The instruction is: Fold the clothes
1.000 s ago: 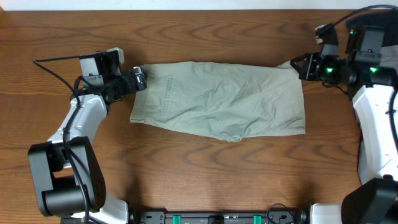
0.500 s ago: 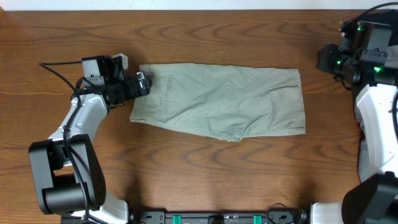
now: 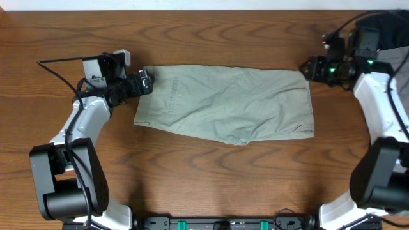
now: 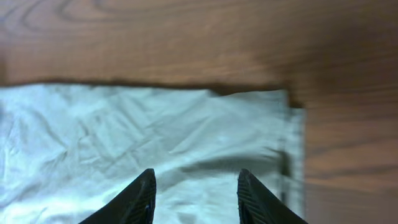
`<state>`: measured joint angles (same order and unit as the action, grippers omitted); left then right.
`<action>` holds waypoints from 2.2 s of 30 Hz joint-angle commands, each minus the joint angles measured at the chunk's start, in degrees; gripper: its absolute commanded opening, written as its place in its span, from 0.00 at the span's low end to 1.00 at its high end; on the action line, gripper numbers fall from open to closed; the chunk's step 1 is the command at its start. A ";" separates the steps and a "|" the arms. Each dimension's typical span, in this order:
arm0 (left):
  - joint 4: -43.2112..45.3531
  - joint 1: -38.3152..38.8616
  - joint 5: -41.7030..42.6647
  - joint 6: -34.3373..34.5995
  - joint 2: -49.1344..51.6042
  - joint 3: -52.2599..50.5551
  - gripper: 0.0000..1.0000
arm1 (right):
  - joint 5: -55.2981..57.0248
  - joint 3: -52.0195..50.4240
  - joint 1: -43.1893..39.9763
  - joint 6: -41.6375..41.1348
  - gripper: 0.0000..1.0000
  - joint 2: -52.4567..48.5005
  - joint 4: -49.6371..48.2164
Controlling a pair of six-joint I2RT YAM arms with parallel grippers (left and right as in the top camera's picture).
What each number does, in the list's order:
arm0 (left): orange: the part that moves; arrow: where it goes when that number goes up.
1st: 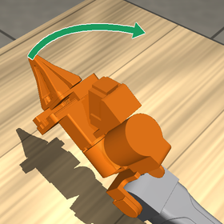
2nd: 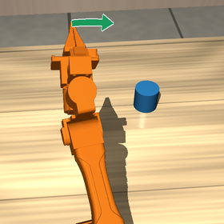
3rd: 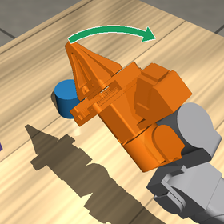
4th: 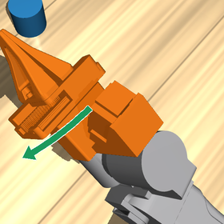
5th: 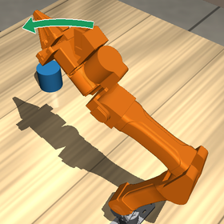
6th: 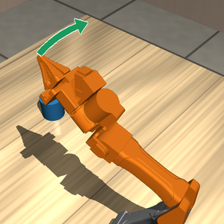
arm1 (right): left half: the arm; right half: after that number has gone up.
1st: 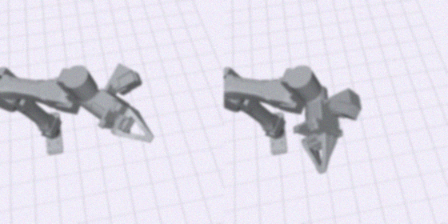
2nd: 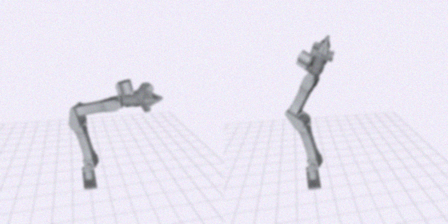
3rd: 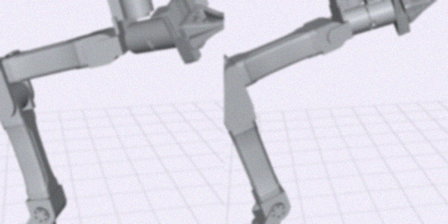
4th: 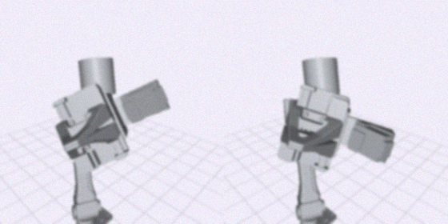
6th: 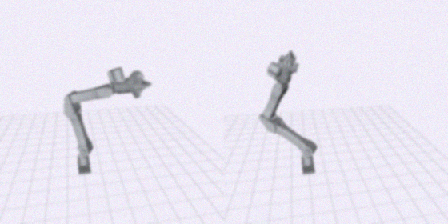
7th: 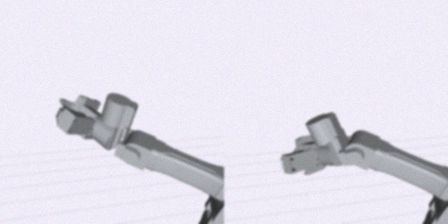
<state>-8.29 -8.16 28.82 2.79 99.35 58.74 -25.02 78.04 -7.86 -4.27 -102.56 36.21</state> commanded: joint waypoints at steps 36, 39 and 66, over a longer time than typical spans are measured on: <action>-18.05 2.84 -2.51 -5.86 3.21 -0.70 0.09 | -3.52 0.22 1.92 0.85 0.42 -1.92 1.53; -18.53 3.43 -3.06 -5.99 4.85 -1.62 0.06 | -3.54 0.22 1.92 0.02 0.41 -1.92 1.73; -14.80 -1.44 -4.70 4.59 -14.69 -5.14 0.72 | -3.52 0.22 1.92 0.02 0.43 -1.92 0.31</action>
<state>-25.17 -7.73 25.26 6.22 84.62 52.90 -27.66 78.04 -6.13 -3.88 -104.31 36.58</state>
